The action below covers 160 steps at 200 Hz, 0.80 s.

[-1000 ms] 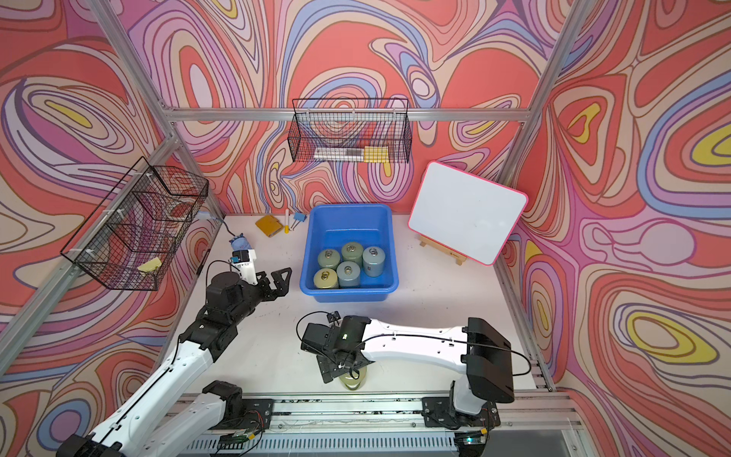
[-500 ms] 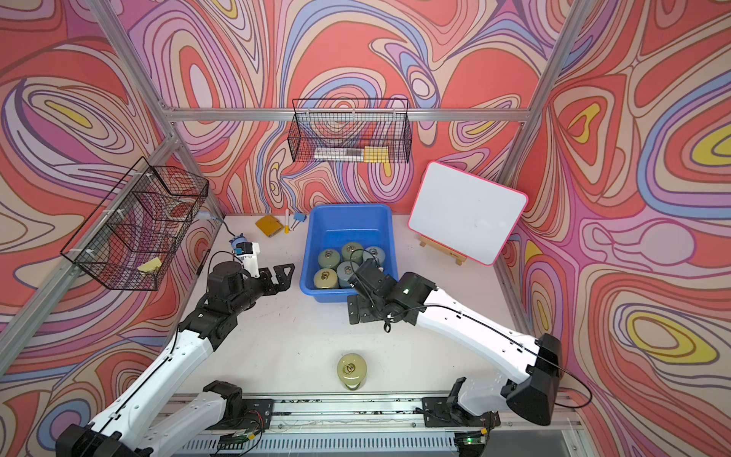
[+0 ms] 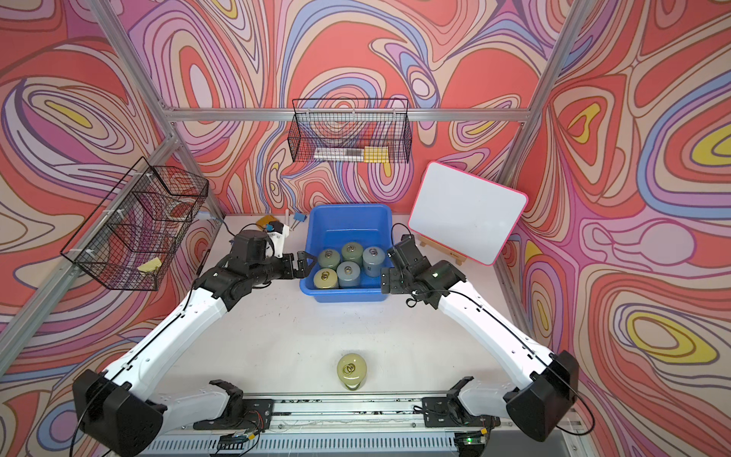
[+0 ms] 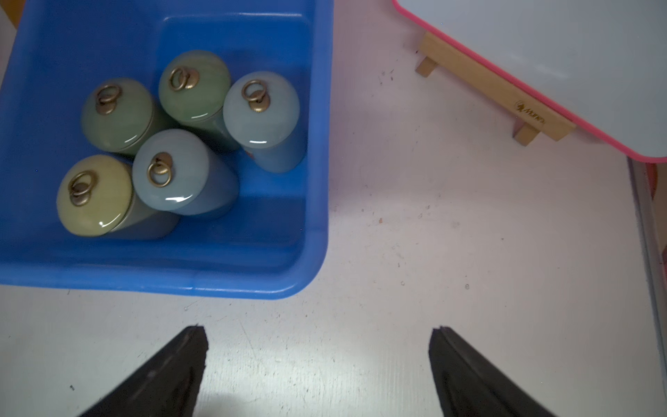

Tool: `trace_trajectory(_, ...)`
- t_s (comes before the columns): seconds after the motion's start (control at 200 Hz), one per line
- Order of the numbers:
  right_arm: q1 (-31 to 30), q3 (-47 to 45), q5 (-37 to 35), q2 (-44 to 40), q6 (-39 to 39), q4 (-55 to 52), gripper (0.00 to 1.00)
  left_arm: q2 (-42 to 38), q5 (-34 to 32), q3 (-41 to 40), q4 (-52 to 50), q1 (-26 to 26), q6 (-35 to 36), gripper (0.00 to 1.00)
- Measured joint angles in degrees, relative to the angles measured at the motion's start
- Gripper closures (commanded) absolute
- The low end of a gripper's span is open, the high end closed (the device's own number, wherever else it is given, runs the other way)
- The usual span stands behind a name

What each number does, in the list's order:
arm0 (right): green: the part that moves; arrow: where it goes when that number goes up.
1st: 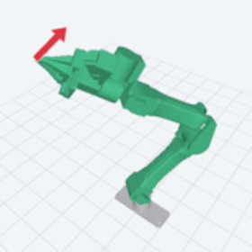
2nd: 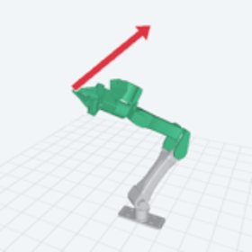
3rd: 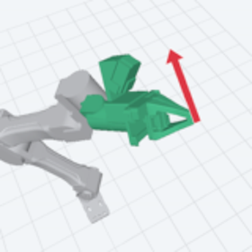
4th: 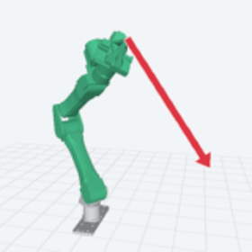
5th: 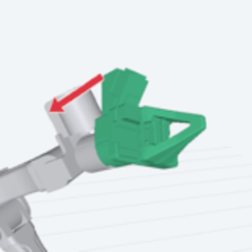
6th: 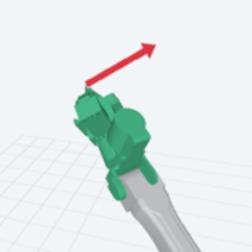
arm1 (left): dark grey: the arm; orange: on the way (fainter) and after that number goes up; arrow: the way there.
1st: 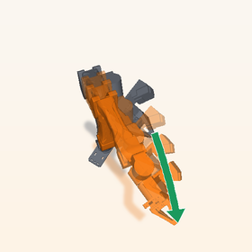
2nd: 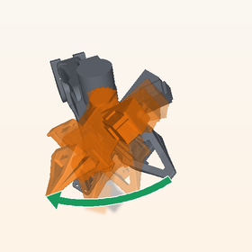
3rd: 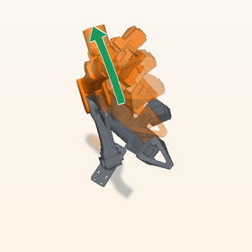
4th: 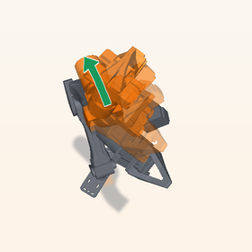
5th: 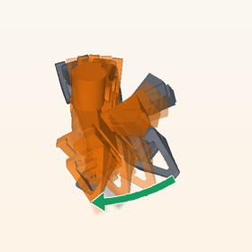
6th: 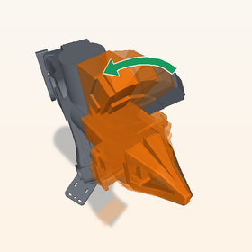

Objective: Take the tea canister out of the basket
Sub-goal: Pick up the tea canister from the basket.

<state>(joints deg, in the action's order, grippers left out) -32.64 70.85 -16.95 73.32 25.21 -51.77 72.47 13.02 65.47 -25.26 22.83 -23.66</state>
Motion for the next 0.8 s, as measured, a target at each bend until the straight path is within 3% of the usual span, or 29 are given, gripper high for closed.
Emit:
trace_trajectory(0.2, 3.3, -5.8, -1.8, -1.8, -4.7, 10.1, 0.02, 10.2, -3.9, 10.2, -9.6, 5.0, 3.4, 0.01)
trace_trajectory(0.536, 3.8, -17.7, -4.1, -4.1, -9.8, 25.2, 0.02, 25.0, -9.8, 24.9, -21.9, 8.5, 7.5, 0.01)
trace_trajectory(0.801, 3.8, -21.0, -4.5, -8.1, -9.9, 31.1, 0.02, 34.5, -12.2, 33.3, -29.5, 9.9, 10.4, 0.01)
